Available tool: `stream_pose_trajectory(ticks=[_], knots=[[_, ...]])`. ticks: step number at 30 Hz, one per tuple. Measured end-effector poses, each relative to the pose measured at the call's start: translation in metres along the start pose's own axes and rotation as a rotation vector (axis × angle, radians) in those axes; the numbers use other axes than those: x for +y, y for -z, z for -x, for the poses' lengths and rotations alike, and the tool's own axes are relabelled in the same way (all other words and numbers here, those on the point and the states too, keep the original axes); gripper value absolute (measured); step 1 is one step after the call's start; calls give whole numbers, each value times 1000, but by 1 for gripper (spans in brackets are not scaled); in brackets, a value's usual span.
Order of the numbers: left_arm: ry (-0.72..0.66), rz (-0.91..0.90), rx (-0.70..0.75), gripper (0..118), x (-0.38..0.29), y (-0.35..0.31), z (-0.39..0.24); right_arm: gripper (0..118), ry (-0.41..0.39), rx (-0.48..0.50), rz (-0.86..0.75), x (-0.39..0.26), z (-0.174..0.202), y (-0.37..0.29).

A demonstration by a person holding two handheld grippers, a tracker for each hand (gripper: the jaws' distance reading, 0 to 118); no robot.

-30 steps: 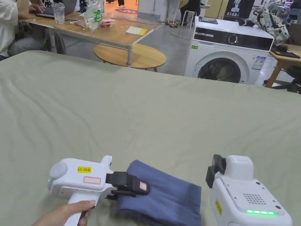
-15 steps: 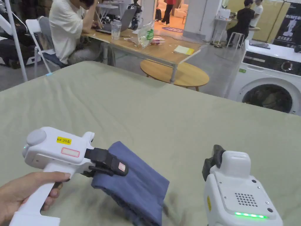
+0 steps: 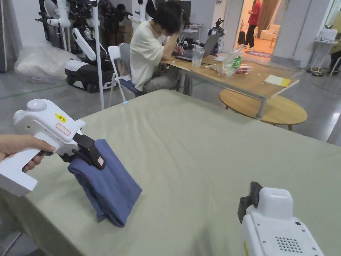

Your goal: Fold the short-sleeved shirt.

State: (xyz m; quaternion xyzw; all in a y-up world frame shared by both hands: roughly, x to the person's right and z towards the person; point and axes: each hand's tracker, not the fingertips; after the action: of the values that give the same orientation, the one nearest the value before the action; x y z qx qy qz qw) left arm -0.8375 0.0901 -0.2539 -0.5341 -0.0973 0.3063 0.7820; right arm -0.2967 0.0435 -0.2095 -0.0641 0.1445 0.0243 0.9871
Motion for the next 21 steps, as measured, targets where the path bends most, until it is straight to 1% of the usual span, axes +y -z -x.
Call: stream_pose_trajectory(ticks=[1, 3, 5, 7, 8, 10, 11, 12, 13, 16, 17, 19, 21], knots=[[-12, 11, 30, 21, 2, 0, 5, 0, -7, -1, 3, -2, 0, 1], [-41, 32, 142, 21, 7, 7, 21, 0, -16, 5, 18, -5, -3, 3], [-49, 47, 209, 21, 8, 16, 31, 0, -23, -4, 34, -10, -7, 7], [-56, 46, 229, 22, 7, 23, 40, 0, -31, -3, 49, -13, -11, 9], [-62, 40, 224, 28, 7, 26, 43, 0, -37, -6, 54, -15, -13, 10], [-65, 37, 227, 44, 6, 24, 45, 0, -43, -15, 63, -18, -15, 11], [-49, 18, 271, 51, 6, 21, 45, 0, -41, -14, 69, -18, -18, 12], [-37, 6, 300, 56, 8, 16, 45, 0, -37, -13, 76, -19, -19, 13], [-34, 0, 325, 58, 8, 10, 44, 0, -34, -17, 81, -19, -20, 14], [-12, -93, 380, 58, 9, -15, 37, 0, -25, -22, 84, -20, -23, 14], [-5, -150, 373, 58, 7, -22, 33, 0, -20, -25, 83, -20, -23, 14], [15, -208, 345, 58, 2, -27, 24, 0, -9, -27, 83, -19, -26, 14], [79, -252, 327, 58, -8, -15, 9, 0, -3, -31, 83, -19, -30, 13]])
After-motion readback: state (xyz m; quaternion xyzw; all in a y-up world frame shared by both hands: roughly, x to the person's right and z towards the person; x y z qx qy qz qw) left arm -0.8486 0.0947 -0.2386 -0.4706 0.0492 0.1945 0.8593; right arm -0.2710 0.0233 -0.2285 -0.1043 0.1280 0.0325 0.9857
